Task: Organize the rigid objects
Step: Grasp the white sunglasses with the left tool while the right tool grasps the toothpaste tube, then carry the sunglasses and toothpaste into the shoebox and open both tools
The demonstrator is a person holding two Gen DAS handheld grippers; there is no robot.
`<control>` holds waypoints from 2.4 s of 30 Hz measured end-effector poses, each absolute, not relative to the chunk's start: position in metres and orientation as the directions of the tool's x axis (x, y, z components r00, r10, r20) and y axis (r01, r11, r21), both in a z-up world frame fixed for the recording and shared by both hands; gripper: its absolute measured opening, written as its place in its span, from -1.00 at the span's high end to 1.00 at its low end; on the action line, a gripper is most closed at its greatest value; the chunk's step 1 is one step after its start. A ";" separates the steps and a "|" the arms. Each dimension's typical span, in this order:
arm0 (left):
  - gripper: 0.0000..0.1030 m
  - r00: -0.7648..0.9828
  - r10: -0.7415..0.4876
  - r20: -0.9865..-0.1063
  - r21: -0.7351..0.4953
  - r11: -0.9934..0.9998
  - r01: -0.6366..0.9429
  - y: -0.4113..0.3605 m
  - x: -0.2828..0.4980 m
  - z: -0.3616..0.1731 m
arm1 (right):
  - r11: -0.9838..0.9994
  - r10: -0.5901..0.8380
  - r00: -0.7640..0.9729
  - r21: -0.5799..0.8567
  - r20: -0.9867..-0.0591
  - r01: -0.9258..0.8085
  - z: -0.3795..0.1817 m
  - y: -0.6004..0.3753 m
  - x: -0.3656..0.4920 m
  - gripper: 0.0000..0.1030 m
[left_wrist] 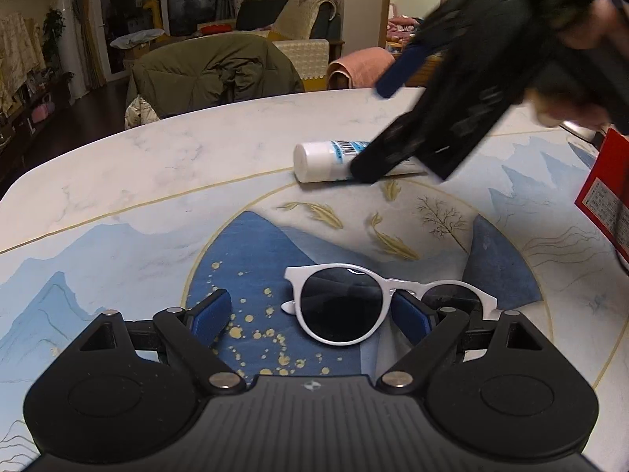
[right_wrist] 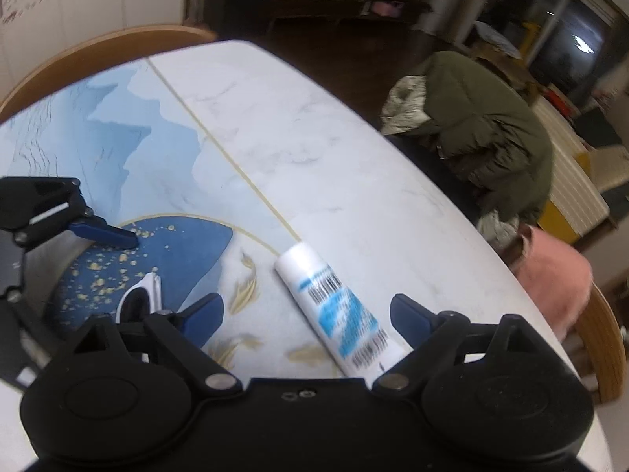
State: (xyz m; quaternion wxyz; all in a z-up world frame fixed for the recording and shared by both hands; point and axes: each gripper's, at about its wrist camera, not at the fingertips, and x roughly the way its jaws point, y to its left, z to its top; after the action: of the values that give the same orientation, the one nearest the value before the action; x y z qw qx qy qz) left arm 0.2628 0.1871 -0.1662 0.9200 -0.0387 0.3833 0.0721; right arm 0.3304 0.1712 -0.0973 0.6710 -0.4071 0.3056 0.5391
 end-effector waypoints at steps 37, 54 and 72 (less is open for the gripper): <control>-0.10 0.722 0.040 -0.691 -0.087 0.987 -0.138 0.164 0.244 -0.158 | 0.339 0.406 0.211 -0.067 -0.889 -0.938 -0.122 0.129 0.307 0.28; -0.10 0.749 -0.005 -0.662 -0.147 0.981 -0.124 0.118 0.203 -0.100 | 0.586 0.480 0.261 0.085 -0.838 -0.805 -0.049 -0.002 0.249 0.29; -0.10 0.766 -0.071 -0.638 -0.094 0.995 0.014 0.003 0.216 -0.039 | 0.695 0.556 0.370 0.171 -0.744 -0.699 0.005 -0.138 0.230 0.29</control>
State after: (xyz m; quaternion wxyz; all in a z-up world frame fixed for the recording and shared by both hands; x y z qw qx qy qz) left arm 0.2163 0.0035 -0.0392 0.9388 -0.0420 0.3410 -0.0225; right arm 0.2300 -0.1375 0.0048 0.8231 -0.0866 0.4121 0.3810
